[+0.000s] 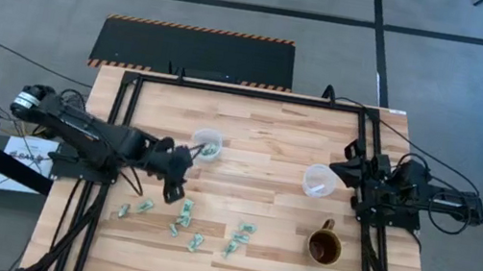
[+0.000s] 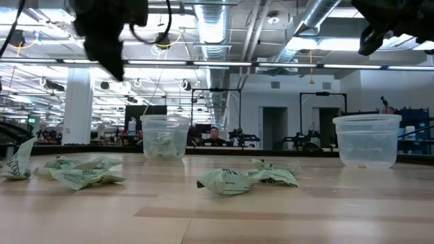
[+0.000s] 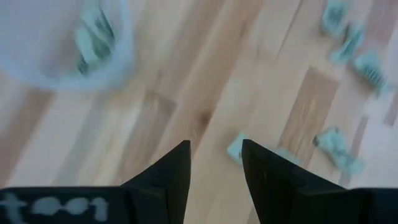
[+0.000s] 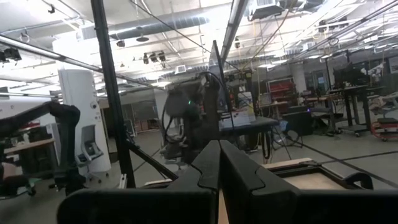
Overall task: Pick and place Stevia / Truvia into bins
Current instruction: Put the white stevia packet into the left transparent container
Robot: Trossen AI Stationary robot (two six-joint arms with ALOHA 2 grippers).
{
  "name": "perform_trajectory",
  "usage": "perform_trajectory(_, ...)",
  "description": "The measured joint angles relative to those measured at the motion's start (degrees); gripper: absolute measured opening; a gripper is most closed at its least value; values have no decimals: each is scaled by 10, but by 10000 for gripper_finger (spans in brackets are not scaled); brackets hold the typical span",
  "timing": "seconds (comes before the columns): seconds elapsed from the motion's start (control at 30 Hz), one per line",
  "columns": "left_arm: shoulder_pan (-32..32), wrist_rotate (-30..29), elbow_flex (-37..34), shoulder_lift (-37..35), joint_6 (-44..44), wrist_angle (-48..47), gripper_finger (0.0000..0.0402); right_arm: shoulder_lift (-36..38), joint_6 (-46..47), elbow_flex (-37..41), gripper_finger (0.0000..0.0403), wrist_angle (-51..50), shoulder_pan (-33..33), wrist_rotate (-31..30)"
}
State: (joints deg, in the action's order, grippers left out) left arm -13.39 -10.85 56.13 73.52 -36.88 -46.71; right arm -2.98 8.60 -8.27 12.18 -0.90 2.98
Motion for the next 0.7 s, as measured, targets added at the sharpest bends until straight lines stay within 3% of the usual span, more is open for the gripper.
perform_trajectory(0.3, -37, 20, -34, 78, -71, 10, 133, 0, 0, 0, 0, -14, 0, 0)
perform_trajectory(0.6, -26, 23, -40, 156, -75, 49, 133, 0, 0, 0, 0, -19, 0, 0)
perform_trajectory(0.7, -26, 50, -40, 184, -72, 65, 133, 0, 0, 0, 0, -20, 0, 0)
